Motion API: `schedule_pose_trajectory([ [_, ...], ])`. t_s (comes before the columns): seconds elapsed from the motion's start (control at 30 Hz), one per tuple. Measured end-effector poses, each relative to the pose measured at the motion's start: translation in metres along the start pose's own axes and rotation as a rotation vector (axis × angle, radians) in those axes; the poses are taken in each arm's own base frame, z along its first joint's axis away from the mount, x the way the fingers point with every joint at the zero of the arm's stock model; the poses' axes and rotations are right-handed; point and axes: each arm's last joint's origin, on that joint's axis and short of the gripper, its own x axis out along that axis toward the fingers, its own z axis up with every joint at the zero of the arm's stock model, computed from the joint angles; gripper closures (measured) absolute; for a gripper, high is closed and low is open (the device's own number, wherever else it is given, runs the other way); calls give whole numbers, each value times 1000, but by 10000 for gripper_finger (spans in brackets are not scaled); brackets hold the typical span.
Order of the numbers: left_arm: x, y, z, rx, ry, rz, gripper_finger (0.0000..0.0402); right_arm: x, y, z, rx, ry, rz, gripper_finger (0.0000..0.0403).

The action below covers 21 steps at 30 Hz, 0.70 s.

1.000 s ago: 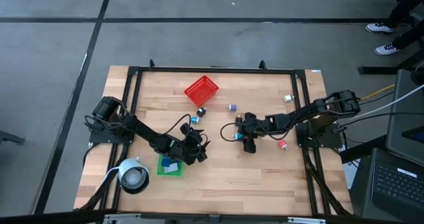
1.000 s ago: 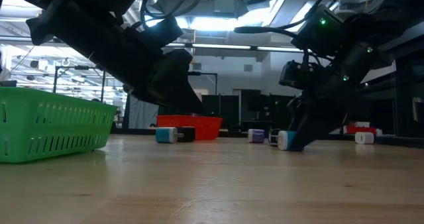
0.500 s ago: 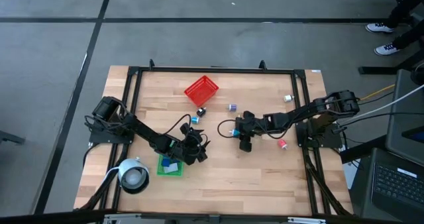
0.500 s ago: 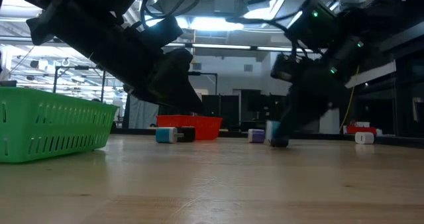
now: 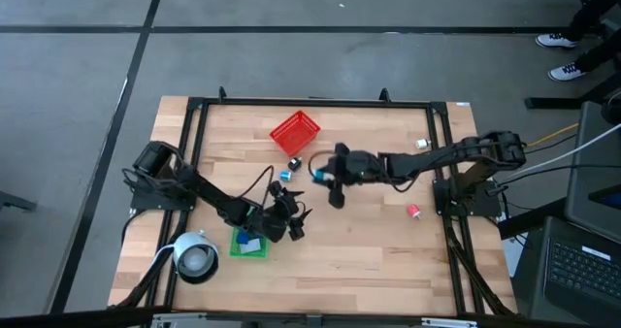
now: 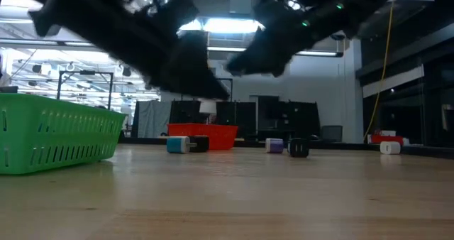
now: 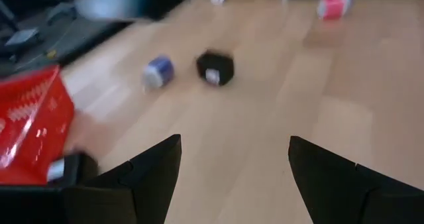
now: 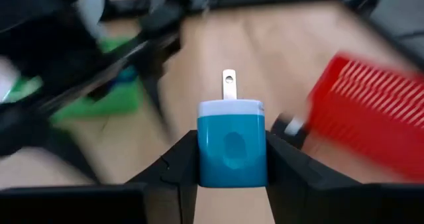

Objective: Pick & Place Office items
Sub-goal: Put the bottom blue charger adapter into the red bin

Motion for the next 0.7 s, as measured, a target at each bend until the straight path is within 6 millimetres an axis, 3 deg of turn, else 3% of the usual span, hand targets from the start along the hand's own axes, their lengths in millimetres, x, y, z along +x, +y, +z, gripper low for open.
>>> schedule_pose_trajectory([
  [0.13,-14,12,28,6,-81,43,128,1,-17,16,-1,-44,-31,272],
  [0.3,-45,44,52,7,-138,116,128,2,-39,22,5,-98,-56,272],
  [0.47,-70,78,52,-77,-186,172,128,8,-70,22,43,-149,-109,272],
  [0.7,-78,97,30,-134,-206,200,128,41,-105,3,148,-86,-165,272],
])
